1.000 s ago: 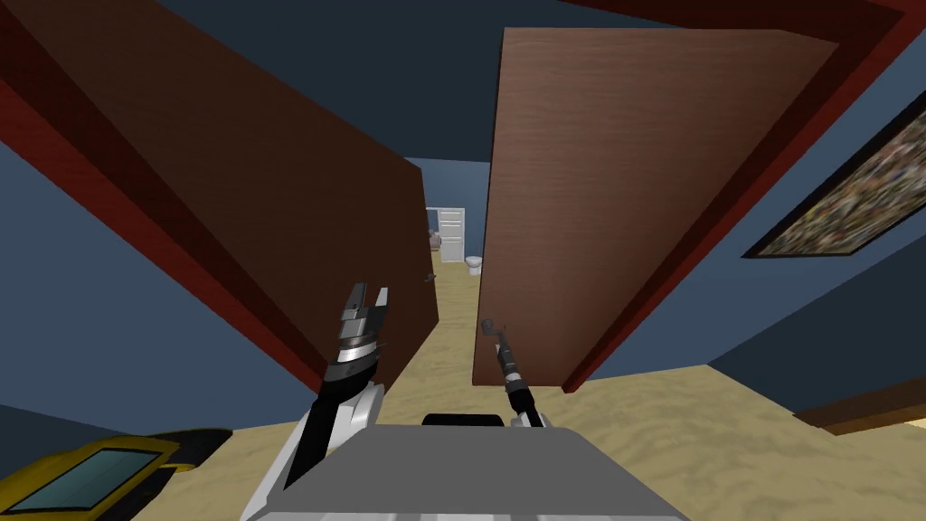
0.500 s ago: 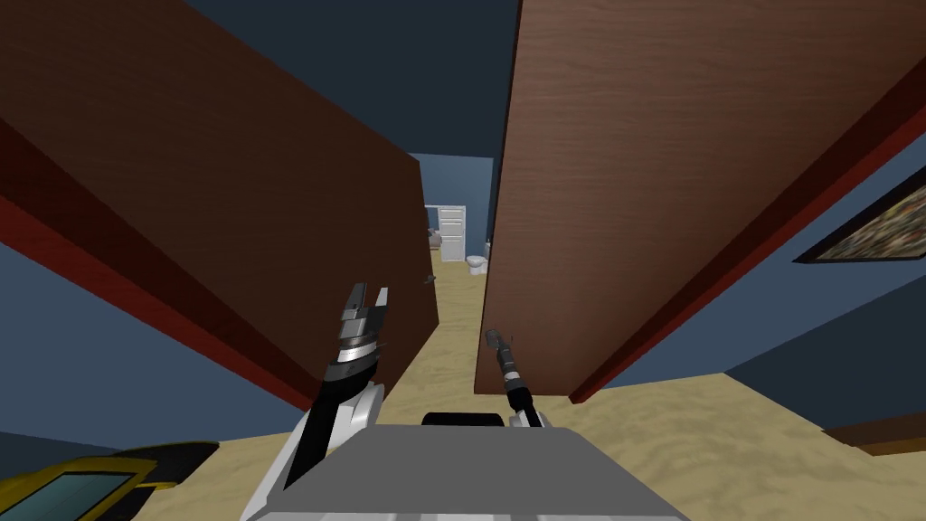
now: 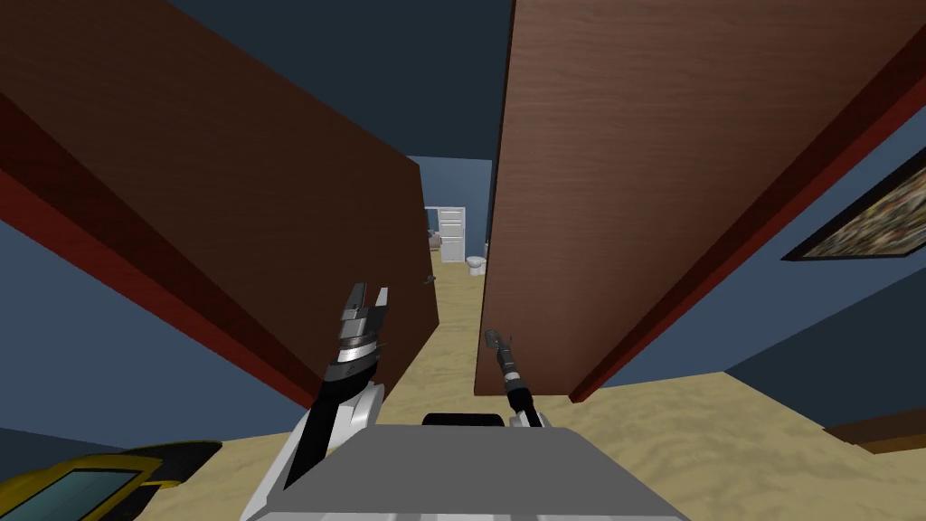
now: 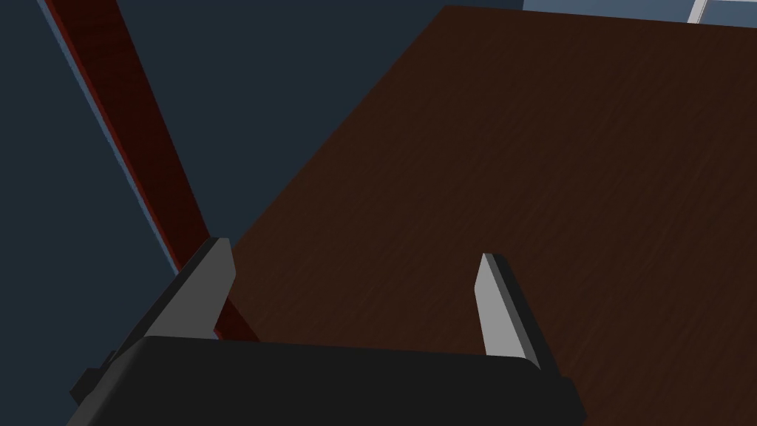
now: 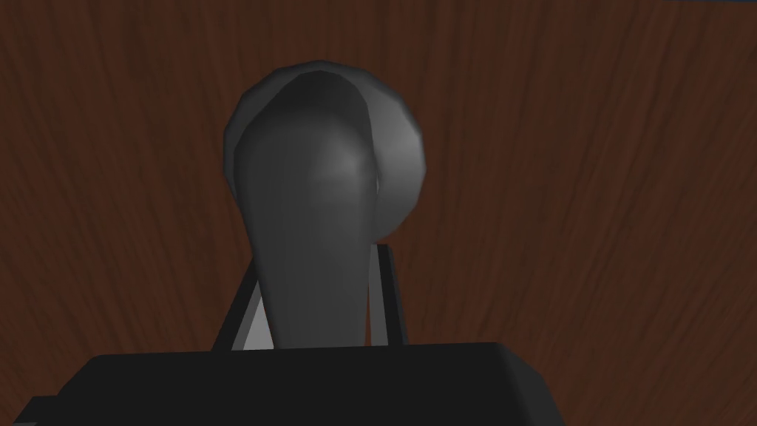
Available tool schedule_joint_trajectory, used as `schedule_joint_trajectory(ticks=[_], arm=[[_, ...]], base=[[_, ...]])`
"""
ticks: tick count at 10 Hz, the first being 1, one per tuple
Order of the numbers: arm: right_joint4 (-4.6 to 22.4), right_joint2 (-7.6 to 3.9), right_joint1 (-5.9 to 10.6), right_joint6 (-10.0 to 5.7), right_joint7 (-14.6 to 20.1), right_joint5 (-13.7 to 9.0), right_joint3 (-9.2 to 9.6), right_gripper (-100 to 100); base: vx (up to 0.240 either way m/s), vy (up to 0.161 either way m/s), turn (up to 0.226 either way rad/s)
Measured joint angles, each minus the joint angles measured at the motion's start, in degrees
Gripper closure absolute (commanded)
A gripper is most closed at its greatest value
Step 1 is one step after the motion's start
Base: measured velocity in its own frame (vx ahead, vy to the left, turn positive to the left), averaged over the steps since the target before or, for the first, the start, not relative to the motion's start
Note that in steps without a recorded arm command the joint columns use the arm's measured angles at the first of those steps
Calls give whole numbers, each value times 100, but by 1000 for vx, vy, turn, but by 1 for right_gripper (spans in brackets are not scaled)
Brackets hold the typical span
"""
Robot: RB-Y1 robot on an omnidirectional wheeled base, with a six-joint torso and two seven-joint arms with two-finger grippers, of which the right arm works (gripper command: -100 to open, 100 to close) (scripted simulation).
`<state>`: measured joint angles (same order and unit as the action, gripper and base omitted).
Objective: Push the door open
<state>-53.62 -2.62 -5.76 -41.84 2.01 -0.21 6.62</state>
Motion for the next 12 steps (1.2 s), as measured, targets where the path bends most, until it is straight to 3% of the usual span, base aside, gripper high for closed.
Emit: schedule_joint_trajectory(ticks=[3,7,9,10,11,12], arm=[[14,-34,-28,76,-60,-37,-40,100],[307,-56,192,-115,-200,-144,-213,100],[148,-78,114,-13,-288,-201,-301,100],[213,-88,184,-4,-332,-244,-373,100],[469,-80,343,-120,-386,-293,-462,100],[398,-92,312,-112,-413,-312,-499,100]], base=[[170,44,-60],[192,47,-108],[200,64,-139],[198,95,-137],[121,58,-38],[166,76,-186]])
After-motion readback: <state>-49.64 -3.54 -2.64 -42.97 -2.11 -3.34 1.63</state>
